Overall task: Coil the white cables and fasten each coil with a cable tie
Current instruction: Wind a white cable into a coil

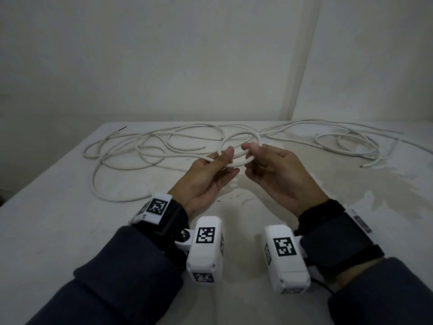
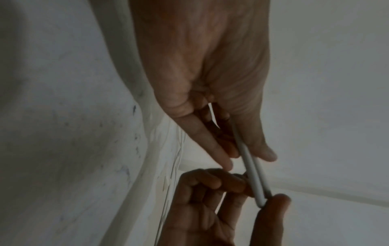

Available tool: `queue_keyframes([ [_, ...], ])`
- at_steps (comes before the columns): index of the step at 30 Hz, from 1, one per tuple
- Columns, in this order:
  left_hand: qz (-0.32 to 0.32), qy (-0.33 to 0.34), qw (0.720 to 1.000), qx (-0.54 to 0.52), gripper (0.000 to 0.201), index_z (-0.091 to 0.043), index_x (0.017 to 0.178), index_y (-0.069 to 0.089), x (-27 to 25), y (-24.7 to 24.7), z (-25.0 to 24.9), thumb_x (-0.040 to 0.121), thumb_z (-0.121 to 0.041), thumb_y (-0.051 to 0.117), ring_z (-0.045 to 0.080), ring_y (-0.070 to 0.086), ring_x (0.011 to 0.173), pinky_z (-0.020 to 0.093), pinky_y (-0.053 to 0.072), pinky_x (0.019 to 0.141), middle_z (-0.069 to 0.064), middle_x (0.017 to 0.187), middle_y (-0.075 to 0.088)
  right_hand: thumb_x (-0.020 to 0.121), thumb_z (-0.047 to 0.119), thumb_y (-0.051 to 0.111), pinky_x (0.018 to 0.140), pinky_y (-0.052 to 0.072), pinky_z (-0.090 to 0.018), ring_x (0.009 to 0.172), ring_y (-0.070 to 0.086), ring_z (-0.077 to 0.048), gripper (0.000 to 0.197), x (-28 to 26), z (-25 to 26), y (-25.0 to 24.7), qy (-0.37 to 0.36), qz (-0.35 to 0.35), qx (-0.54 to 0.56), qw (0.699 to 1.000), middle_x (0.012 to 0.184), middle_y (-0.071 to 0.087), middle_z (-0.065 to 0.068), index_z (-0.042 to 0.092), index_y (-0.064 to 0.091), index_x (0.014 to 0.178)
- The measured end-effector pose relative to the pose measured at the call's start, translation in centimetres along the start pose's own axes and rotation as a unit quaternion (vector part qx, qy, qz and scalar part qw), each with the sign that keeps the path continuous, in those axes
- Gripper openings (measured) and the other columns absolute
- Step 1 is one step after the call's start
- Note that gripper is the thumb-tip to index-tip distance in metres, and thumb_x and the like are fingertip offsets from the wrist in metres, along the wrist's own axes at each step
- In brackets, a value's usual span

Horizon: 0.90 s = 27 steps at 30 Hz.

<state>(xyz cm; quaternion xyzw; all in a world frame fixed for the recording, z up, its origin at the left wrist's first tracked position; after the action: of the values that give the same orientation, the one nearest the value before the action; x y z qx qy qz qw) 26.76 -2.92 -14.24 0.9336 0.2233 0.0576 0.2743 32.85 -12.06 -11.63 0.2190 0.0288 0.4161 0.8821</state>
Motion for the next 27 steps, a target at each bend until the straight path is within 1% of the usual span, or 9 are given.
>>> queue_keyframes([
  [3,0.033,0.000,0.999,-0.032,0.027,-0.005,0.089,0.072,-0.3,0.9,0.0,0.075,-0.026,0.061,0.006,0.067,0.070,0.012,0.055,0.067,0.003,0.083,0.073,0.076,0.041,0.058,0.075,0.051,-0.023,0.080,0.065,-0.011,0.030,0.0,-0.4,1.4,0.019,0.054,-0.013,0.998,0.082,0.071,0.000,0.018,0.077,0.079],
  [6,0.060,-0.022,0.997,-0.042,0.027,-0.011,0.089,0.078,-0.6,1.9,0.8,0.074,-0.026,0.062,0.004,0.060,0.063,0.013,0.056,0.067,0.000,0.086,0.071,0.078,0.048,0.053,0.085,0.051,-0.030,0.092,0.068,-0.016,0.038,0.2,-0.3,1.3,0.006,0.047,-0.015,0.999,0.086,0.073,-0.004,0.018,0.077,0.073],
  [9,0.039,-0.068,0.996,-0.050,0.030,-0.006,0.101,0.073,-0.6,1.8,1.8,0.083,-0.029,0.063,0.006,0.060,0.065,0.020,0.057,0.073,0.004,0.094,0.068,0.086,0.047,0.052,0.077,0.051,-0.029,0.085,0.069,-0.018,0.042,0.5,-0.4,-0.1,-0.009,-0.014,-0.011,1.000,0.076,0.071,-0.005,0.016,0.071,0.065],
  [12,-0.046,-0.087,0.985,-0.145,0.033,0.001,0.111,0.057,-0.3,-0.1,2.1,0.096,-0.029,0.053,0.023,0.067,0.090,0.035,0.056,0.088,0.018,0.109,0.066,0.091,0.045,0.052,0.076,0.052,-0.030,0.079,0.068,-0.017,0.044,0.8,-1.2,-2.2,0.002,-0.096,0.049,0.994,0.067,0.065,-0.002,0.014,0.063,0.061],
  [14,-0.118,-0.041,0.974,-0.191,0.033,0.003,0.129,0.040,-0.2,-1.9,1.4,0.102,-0.016,0.043,0.029,0.066,0.094,0.042,0.058,0.080,0.023,0.111,0.063,0.093,0.044,0.049,0.081,0.052,-0.034,0.070,0.067,-0.015,0.044,0.9,-1.4,-2.9,0.001,-0.124,0.108,0.986,0.060,0.058,0.000,0.014,0.056,0.061],
  [16,-0.165,0.027,0.963,-0.213,0.047,-0.007,0.145,0.015,-0.1,-3.6,0.3,0.102,-0.003,0.033,0.030,0.067,0.091,0.044,0.058,0.071,0.025,0.107,0.059,0.097,0.044,0.044,0.079,0.053,-0.034,0.052,0.056,-0.012,0.046,0.9,-1.5,-3.1,0.000,-0.140,0.154,0.978,0.051,0.046,0.002,0.015,0.046,0.060],
  [18,-0.186,0.074,0.966,-0.164,0.056,-0.021,0.145,0.006,-0.3,-4.3,-0.6,0.100,0.003,0.029,0.028,0.069,0.084,0.039,0.058,0.069,0.024,0.107,0.058,0.099,0.045,0.040,0.062,0.052,-0.027,0.041,0.036,-0.010,0.047,0.8,-1.6,-3.1,0.012,-0.144,0.170,0.975,0.046,0.032,0.005,0.017,0.039,0.060],
  [21,-0.141,0.114,0.983,0.022,0.038,-0.022,0.137,0.017,-0.5,-2.8,-2.1,0.103,-0.007,0.027,0.021,0.072,0.066,0.029,0.059,0.060,0.017,0.100,0.065,0.100,0.043,0.038,0.042,0.035,-0.020,0.038,0.021,-0.008,0.048,0.8,-1.7,-2.8,0.041,-0.121,0.112,0.985,0.046,0.022,0.007,0.018,0.034,0.060],
  [27,-0.001,0.093,0.981,0.170,0.048,-0.027,0.149,0.016,-0.8,0.8,-1.8,0.104,-0.019,0.032,0.021,0.072,0.070,0.030,0.060,0.066,0.014,0.097,0.070,0.102,0.037,0.039,0.033,0.020,-0.019,0.037,0.019,-0.008,0.049,0.8,-1.4,-2.6,0.080,-0.085,-0.098,0.988,0.046,0.022,0.006,0.018,0.035,0.057],
])
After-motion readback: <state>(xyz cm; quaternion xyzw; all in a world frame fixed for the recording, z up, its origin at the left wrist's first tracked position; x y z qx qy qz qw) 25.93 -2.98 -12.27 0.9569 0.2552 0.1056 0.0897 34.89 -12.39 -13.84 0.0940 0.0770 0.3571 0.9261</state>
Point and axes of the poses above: each hand's wrist, its own x-axis towards the middle knuckle, its own y-axis out of the palm, z = x × y, the point moved 10 cm from there along x, towards the middle knuckle
